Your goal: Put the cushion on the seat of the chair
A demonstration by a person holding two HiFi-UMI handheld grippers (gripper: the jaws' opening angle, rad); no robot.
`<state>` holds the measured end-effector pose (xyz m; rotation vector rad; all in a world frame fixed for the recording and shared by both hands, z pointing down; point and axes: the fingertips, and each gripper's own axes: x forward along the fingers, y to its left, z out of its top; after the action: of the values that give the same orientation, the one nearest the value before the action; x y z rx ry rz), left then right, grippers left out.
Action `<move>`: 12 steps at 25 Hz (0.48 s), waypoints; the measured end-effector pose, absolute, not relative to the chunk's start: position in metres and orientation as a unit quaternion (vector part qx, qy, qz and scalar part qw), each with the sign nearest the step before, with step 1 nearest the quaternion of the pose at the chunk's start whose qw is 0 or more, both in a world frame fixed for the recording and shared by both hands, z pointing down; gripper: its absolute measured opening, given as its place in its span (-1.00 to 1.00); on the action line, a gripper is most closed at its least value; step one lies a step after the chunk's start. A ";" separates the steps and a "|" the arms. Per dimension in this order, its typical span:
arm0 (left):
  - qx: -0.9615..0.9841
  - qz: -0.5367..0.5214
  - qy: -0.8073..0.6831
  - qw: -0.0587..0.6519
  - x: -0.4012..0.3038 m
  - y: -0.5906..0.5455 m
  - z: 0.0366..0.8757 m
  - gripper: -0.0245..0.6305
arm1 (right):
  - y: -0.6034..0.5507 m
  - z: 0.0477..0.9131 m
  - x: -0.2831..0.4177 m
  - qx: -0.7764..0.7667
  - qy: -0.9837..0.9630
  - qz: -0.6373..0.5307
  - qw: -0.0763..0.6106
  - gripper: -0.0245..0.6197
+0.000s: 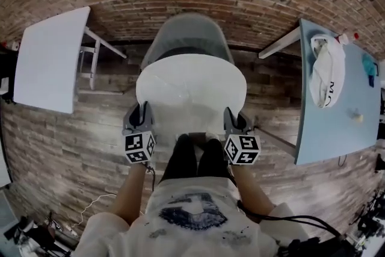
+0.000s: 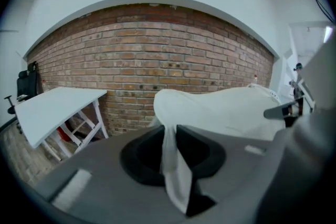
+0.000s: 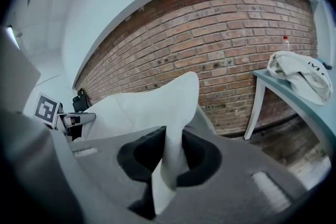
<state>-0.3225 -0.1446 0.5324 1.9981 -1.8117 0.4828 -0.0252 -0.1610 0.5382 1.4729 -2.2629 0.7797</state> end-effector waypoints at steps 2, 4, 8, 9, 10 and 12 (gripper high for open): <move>0.722 0.178 -0.638 0.201 -0.326 -0.153 0.547 -0.74 | -0.161 0.553 -0.029 0.526 -0.786 0.280 0.165 -0.79; 0.726 0.182 -0.631 0.202 -0.328 -0.161 0.562 -0.74 | -0.163 0.568 -0.031 0.533 -0.780 0.284 0.166 -0.79; 0.733 0.193 -0.618 0.209 -0.331 -0.171 0.596 -0.74 | -0.165 0.601 -0.034 0.545 -0.767 0.293 0.169 -0.79; 0.734 0.196 -0.615 0.211 -0.332 -0.173 0.605 -0.74 | -0.166 0.610 -0.035 0.547 -0.765 0.296 0.170 -0.79; 0.734 0.199 -0.614 0.213 -0.333 -0.176 0.615 -0.74 | -0.168 0.619 -0.036 0.548 -0.762 0.298 0.172 -0.79; 0.734 0.205 -0.611 0.217 -0.334 -0.180 0.636 -0.74 | -0.172 0.639 -0.037 0.549 -0.759 0.304 0.175 -0.79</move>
<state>-0.3343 -0.1801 0.6364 2.0326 -1.6915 0.5670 -0.0374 -0.1723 0.6388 1.5562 -2.1502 0.8616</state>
